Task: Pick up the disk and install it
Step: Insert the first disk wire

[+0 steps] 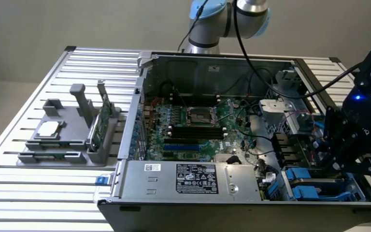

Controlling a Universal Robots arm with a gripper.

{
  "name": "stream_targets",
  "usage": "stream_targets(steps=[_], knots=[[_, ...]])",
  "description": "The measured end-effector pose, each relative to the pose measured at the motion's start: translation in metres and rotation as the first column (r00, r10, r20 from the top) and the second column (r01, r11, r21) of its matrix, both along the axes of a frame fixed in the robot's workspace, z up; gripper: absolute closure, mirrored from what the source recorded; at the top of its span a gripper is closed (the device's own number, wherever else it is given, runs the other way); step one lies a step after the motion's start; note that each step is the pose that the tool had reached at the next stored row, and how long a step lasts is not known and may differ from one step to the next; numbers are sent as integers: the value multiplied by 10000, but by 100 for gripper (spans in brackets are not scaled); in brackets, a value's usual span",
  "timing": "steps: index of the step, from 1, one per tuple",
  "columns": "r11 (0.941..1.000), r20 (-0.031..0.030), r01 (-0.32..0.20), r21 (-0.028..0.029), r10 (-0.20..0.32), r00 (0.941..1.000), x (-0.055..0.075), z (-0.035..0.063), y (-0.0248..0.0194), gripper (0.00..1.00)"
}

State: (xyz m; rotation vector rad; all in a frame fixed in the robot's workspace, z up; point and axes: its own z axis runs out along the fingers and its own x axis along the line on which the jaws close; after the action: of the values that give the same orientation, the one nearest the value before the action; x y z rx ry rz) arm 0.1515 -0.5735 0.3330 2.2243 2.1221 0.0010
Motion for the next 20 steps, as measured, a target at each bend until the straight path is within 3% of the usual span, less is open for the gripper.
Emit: stream_targets(steps=[14,17,20], knots=[[10000,0,-1,1,1,10000,1,-17,-13,84],[10000,2,-4,57,4,10000,2,-32,-13,82],[10000,0,-1,35,1,10000,1,66,-13,76]])
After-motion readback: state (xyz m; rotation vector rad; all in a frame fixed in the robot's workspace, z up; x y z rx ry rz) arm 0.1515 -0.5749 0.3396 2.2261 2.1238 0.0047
